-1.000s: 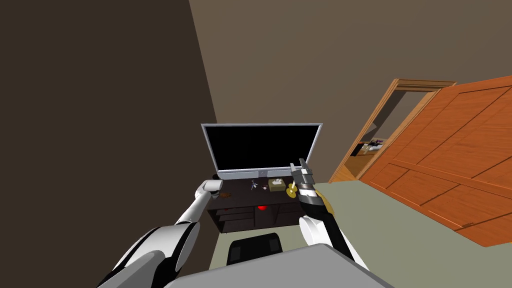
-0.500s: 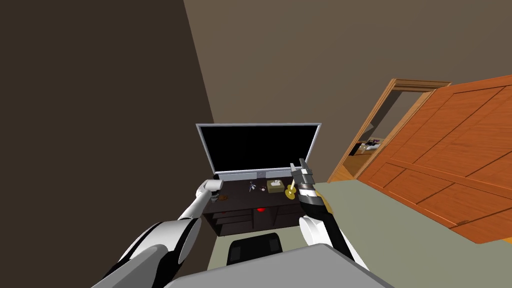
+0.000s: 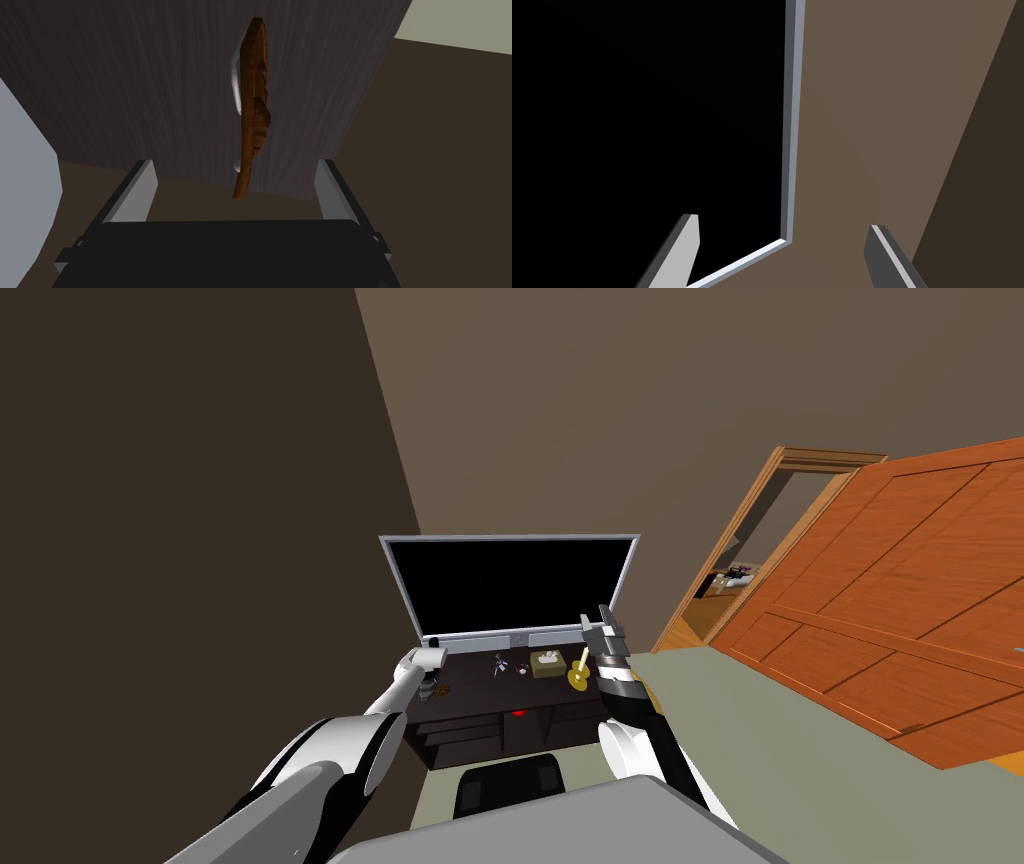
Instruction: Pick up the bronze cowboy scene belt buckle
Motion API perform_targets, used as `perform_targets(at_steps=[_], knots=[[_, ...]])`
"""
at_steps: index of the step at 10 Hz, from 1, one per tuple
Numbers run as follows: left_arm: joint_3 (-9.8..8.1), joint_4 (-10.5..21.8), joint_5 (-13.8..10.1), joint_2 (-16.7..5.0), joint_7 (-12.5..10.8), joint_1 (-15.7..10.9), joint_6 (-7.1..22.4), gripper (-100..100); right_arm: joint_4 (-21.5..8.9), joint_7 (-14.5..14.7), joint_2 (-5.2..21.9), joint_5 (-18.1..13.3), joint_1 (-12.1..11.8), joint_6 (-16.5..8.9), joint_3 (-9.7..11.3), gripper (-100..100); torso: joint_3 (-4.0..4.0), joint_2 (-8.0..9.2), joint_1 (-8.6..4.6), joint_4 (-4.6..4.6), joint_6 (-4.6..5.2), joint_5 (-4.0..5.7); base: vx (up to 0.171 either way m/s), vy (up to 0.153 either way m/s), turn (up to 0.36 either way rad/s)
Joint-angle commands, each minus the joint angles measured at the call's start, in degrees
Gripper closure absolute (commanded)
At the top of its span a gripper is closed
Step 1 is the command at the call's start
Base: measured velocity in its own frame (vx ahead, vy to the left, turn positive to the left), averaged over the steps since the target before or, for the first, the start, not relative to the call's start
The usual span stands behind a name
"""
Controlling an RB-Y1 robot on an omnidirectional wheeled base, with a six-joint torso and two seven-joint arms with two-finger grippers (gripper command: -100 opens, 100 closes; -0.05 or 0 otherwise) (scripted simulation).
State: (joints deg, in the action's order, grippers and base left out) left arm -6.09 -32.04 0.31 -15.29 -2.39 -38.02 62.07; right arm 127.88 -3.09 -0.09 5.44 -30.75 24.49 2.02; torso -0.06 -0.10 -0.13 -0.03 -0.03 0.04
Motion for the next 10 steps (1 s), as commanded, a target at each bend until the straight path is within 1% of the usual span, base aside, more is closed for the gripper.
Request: perform_targets(at_steps=[1,3,4,5,6,7,9,10], knots=[[0.13,2.4,0.2,0.0,-0.2,-1.0,2.1,-100,0.0,0.0,0.0,0.0,0.0,0.0,0.0,0,0.0,0.0,0.0,0.0,0.0,0.0,0.047,-0.04,-0.052],[0.25,5.0,0.3,-0.1,-0.4,-2.1,3.6,-100,0.0,0.0,0.0,0.0,0.0,0.0,0.0,0,-0.03,-0.04,-0.05,-0.01,0.0,0.01,0.052,-0.046,-0.034],[0.28,5.7,0.3,-0.1,-0.4,-2.5,4.0,-100,0.0,0.0,0.0,0.0,0.0,0.0,0.0,0,-0.03,-0.05,-0.05,-0.01,0.0,0.01,0.041,-0.04,-0.019],[0.24,4.8,0.3,-0.1,-0.3,-2.1,3.8,-100,0.0,0.0,0.0,0.0,0.0,0.0,0.0,0,-0.02,-0.02,-0.04,-0.01,-0.01,0.01,0.005,-0.01,0.001],[0.25,4.9,0.3,-0.1,-0.3,-2.1,4.0,0,0.0,0.0,0.0,0.0,0.0,0.0,0.0,0,0.04,0.09,0.07,0.01,-0.02,-0.01,0.0,0.0,0.0],[0.37,5.5,0.3,0.1,-0.4,-1.1,2.3,-100,0.0,0.0,0.0,0.0,0.0,0.0,0.0,0,0.07,0.13,0.12,0.03,-0.02,-0.02,0.005,0.007,-0.021],[0.55,6.5,0.4,0.3,-0.5,0.4,-0.2,-100,0.0,0.0,0.0,0.0,0.0,0.0,0.0,0,0.08,0.15,0.15,0.02,-0.03,-0.04,0.0,0.0,0.0],[0.5,5.5,0.4,0.3,-0.4,0.3,0.9,-100,0.0,0.0,0.0,0.0,0.0,0.0,0.0,0,0.09,0.16,0.15,0.03,-0.02,-0.04,0.0,0.0,0.0]])
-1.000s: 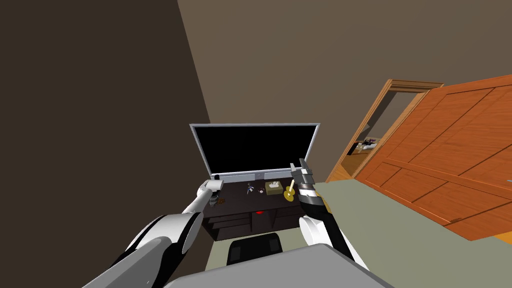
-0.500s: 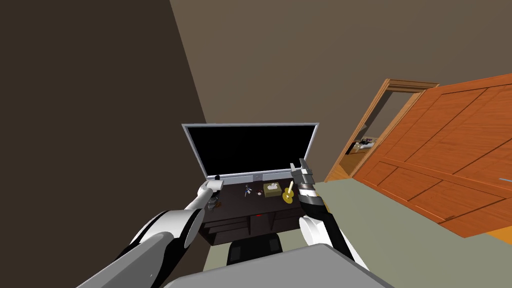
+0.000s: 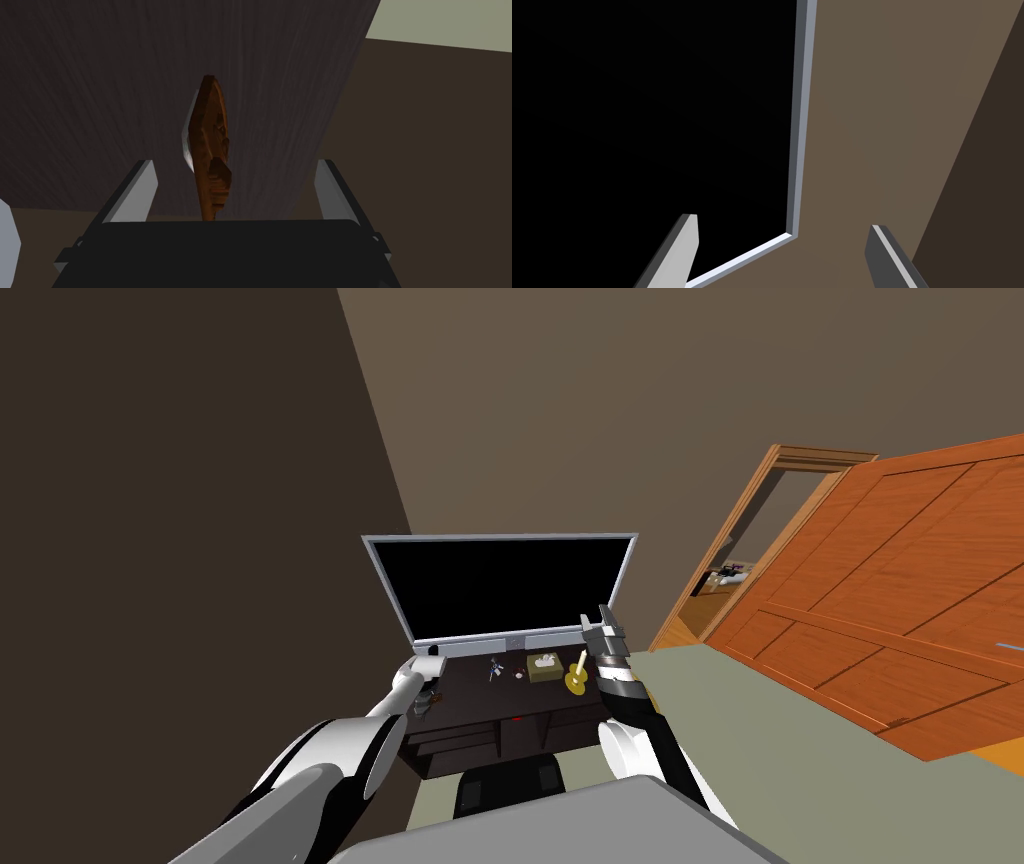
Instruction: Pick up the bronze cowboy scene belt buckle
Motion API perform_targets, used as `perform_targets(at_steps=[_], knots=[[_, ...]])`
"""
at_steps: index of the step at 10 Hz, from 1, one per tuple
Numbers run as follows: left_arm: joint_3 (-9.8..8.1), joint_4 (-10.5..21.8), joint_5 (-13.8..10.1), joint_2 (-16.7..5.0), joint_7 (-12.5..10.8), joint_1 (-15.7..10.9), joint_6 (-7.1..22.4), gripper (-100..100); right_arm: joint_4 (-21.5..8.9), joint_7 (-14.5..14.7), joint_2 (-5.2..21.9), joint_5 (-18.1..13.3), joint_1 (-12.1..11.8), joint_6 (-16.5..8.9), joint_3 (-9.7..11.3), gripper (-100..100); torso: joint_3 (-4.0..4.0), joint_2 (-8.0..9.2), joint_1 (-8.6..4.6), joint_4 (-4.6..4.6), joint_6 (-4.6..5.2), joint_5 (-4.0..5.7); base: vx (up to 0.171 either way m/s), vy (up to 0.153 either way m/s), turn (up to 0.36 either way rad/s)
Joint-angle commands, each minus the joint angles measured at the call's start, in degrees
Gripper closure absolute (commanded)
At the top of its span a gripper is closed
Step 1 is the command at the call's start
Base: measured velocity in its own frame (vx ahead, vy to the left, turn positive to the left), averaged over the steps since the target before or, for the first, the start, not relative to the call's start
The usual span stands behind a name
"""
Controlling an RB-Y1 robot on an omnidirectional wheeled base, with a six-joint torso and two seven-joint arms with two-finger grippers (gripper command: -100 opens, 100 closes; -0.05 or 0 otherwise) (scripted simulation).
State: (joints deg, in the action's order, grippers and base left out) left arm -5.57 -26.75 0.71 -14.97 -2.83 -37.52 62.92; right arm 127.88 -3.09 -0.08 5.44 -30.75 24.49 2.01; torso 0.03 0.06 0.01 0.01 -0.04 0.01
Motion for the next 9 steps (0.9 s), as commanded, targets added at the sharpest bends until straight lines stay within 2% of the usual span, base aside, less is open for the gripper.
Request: perform_targets(at_steps=[1,5,6,7,8,9], knots=[[0.0,0.0,0.0,0.0,0.0,0.0,0.0,100,0.0,0.0,0.0,0.0,0.0,0.0,0.0,0,0.0,0.0,0.0,0.0,0.0,0.0,0.0,0.0,0.0],[-0.03,0.0,0.0,0.0,0.0,-0.1,0.0,100,0.0,0.0,0.0,0.0,0.0,0.0,0.0,0,-0.03,-0.02,0.02,-0.04,0.01,-0.02,0.0,0.0,0.0],[-0.02,0.0,0.0,0.0,0.0,-0.1,0.0,0,0.0,0.0,0.0,0.0,0.0,0.0,0.0,0,-0.03,-0.03,0.03,-0.04,0.01,-0.02,0.0,0.0,0.0],[-0.15,0.2,-0.1,-0.3,0.1,-1.6,1.5,100,0.0,0.0,0.0,0.0,0.0,0.0,0.0,0,-0.03,-0.03,0.03,-0.04,0.01,-0.02,0.007,0.002,0.0],[-0.21,-0.1,-0.1,-0.4,0.1,-2.1,2.3,100,0.0,0.0,0.0,0.0,0.0,0.0,0.0,0,-0.03,-0.05,0.02,0.0,0.04,0.0,0.002,0.004,-0.011],[-0.14,-0.8,0.0,-0.2,0.0,-1.3,2.0,100,0.0,0.0,0.0,0.0,0.0,0.0,0.0,0,-0.03,-0.04,0.0,-0.01,0.05,0.0,0.0,0.0,0.0]])
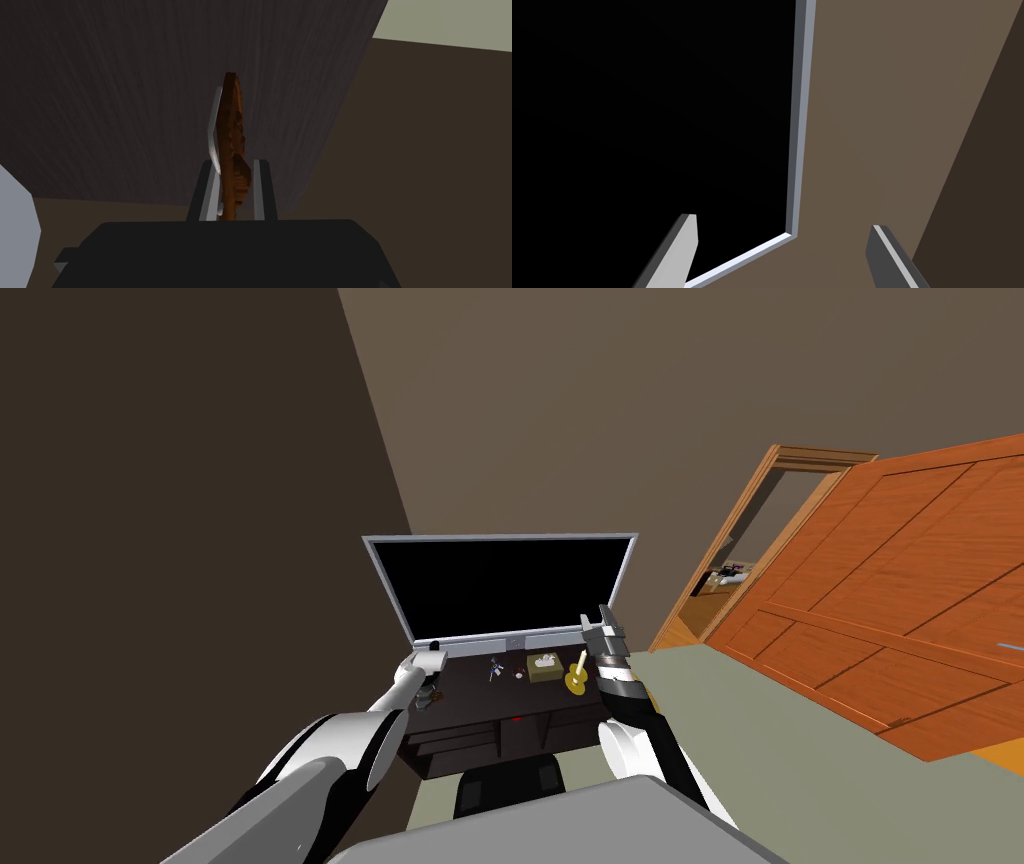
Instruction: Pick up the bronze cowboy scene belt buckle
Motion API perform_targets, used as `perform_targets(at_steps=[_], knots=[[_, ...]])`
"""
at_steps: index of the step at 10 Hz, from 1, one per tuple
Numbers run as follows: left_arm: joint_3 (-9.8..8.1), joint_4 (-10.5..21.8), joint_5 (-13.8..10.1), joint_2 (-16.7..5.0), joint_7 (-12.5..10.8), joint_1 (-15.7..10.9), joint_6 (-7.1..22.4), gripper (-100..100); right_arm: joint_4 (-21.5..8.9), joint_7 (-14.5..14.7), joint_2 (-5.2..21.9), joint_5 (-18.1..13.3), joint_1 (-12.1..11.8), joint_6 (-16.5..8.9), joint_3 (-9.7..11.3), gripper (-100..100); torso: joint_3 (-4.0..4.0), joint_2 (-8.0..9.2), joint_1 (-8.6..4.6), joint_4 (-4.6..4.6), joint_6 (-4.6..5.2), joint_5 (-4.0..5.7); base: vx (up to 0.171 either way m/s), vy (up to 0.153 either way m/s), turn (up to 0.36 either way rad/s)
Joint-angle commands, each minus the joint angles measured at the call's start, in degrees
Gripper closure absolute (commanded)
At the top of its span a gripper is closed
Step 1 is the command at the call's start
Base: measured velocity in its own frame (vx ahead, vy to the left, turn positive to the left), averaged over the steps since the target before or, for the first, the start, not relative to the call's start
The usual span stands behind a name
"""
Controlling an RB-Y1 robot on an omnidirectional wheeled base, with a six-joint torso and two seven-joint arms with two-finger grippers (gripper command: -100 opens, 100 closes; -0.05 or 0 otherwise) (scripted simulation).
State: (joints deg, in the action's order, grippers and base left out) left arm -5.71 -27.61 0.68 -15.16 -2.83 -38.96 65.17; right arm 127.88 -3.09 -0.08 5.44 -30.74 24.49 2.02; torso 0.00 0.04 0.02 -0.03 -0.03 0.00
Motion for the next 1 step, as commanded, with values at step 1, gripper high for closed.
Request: perform_targets(at_steps=[1], knots=[[0.0,0.0,0.0,0.0,0.0,0.0,0.0,0,0.0,0.0,0.0,0.0,0.0,0.0,0.0,0,0.0,0.0,0.0,0.0,0.0,0.0,0.0,0.0,0.0]])
